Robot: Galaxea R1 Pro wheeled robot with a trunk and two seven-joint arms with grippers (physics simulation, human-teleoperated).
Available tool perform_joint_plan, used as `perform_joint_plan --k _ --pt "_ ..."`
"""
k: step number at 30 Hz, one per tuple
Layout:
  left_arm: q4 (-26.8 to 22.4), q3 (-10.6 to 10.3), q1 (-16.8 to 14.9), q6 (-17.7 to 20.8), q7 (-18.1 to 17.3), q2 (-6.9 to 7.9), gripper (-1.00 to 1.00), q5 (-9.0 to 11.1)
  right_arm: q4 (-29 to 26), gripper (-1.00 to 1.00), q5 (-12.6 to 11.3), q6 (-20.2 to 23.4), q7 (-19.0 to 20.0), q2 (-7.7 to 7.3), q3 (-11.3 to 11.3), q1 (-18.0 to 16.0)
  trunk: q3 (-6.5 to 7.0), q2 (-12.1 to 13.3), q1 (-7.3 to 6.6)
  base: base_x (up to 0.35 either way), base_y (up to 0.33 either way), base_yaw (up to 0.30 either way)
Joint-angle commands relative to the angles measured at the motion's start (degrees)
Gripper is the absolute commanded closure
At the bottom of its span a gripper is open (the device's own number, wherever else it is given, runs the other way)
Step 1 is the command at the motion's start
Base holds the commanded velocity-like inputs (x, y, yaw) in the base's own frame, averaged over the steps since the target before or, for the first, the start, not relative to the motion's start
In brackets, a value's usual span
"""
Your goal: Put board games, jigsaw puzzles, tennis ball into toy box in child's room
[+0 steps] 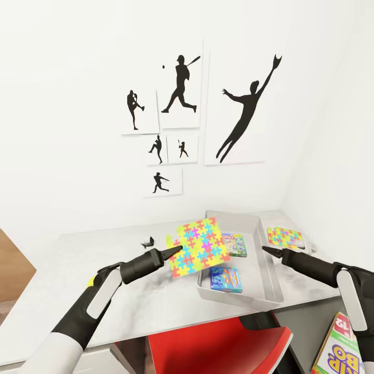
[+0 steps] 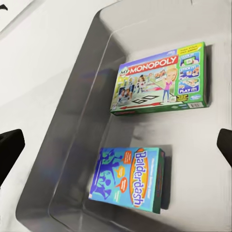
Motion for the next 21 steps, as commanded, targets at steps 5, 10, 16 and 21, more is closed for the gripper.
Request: perform_joint_plan --k 5,10,16,21 --pt "0.0 -0.2 -0.1 0.4 0.4 0.70 1.00 0.5 0.0 -1.00 0.1 0.6 0.6 0.01 -0.8 -0.1 -0.12 -0.1 0.03 0.000 0.000 0.000" --pt "0.1 -0.5 -0.1 0.5 0.6 0.88 1.00 0.4 0.0 -1.00 0.1 0.8 3.0 0.01 -1.0 -0.1 -0.12 -0.1 0.03 0.000 0.000 0.000" --pt "0.1 -0.7 -0.1 0.5 0.7 0.79 1.00 0.4 0.0 -1.00 0.1 1.0 4.8 0.01 -1.0 -0.1 -0.12 -0.1 0.03 0.000 0.000 0.000" --pt "0.1 -0.9 -0.1 0.5 0.8 -0.12 1.00 0.3 0.0 -1.00 0.1 1.0 5.3 0.01 -1.0 -0.1 -0.12 -0.1 0.03 0.000 0.000 0.000"
